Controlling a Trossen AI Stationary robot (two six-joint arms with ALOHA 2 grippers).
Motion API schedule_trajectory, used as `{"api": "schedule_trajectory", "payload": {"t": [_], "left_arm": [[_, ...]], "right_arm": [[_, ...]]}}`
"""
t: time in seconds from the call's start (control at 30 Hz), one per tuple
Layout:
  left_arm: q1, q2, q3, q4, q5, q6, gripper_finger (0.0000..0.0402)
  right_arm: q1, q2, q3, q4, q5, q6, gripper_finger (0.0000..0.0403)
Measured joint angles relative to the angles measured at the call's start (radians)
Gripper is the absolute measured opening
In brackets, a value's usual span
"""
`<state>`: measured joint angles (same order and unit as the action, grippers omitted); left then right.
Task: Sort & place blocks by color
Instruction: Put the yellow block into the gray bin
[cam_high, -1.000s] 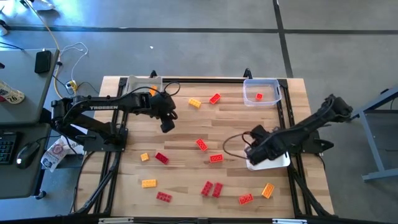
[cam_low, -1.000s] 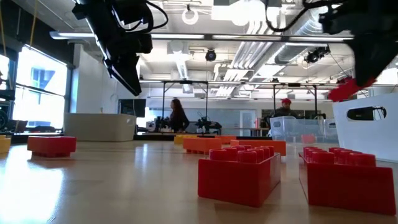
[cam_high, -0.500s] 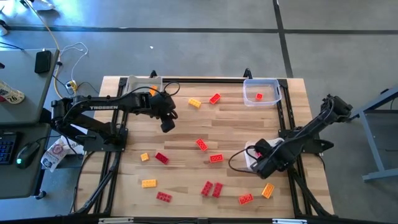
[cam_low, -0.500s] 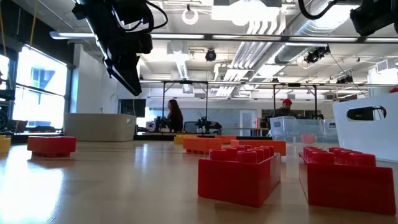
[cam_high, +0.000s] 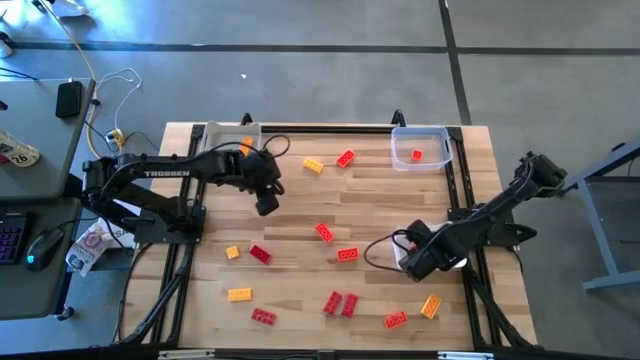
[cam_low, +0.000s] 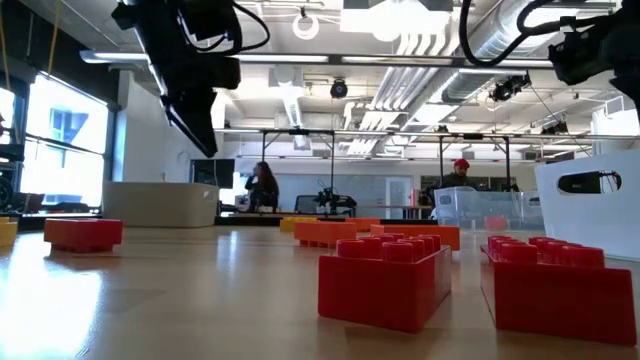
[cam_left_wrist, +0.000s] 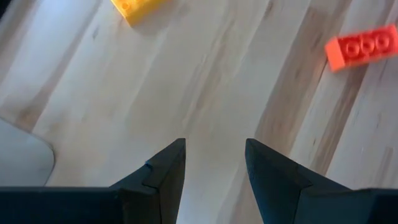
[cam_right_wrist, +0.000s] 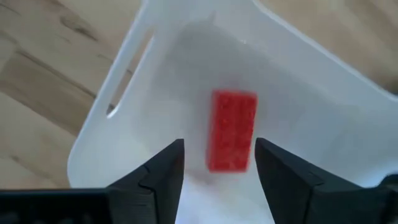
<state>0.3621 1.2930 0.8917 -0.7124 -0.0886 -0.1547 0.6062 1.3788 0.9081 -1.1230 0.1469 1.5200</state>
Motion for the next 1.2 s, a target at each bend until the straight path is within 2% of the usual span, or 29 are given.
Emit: {"api": "schedule_trajectory", "payload": {"t": [0.17, 0.27, 0.37, 0.53, 0.73, 0.93, 1.2], "left_arm": [[-0.037, 0.0, 0.0, -0.081, 0.002, -0.006, 0.0154], [-0.065, 0.0, 0.0, -0.125, 0.008, -0.021, 0.0154], [-0.097, 0.0, 0.0, -0.153, 0.045, -0.026, 0.0154], [-0.172, 0.0, 0.0, -0.195, 0.118, -0.026, 0.0154], [-0.284, 0.0, 0.0, -0.262, 0.129, -0.037, 0.0154], [-0.384, 0.0, 0.0, -0.279, 0.13, -0.232, 0.0154], [-0.522, 0.0, 0.0, -0.393, 0.107, -0.501, 0.0154]], "right_arm": [[-0.014, 0.0, 0.029, -0.02, 0.001, -0.002, 0.0187], [-0.013, 0.0, 0.065, -0.061, 0.035, -0.01, 0.0188], [-0.009, 0.0, 0.108, -0.13, 0.108, -0.018, 0.0188], [-0.025, 0.0, 0.173, -0.201, 0.297, -0.088, 0.0188], [-0.088, 0.0, 0.224, -0.199, 0.44, -0.232, 0.0188], [-0.172, 0.0, 0.243, -0.192, 0.499, -0.35, 0.0188], [-0.287, 0.0, 0.243, -0.154, 0.498, -0.53, 0.0188]]}}
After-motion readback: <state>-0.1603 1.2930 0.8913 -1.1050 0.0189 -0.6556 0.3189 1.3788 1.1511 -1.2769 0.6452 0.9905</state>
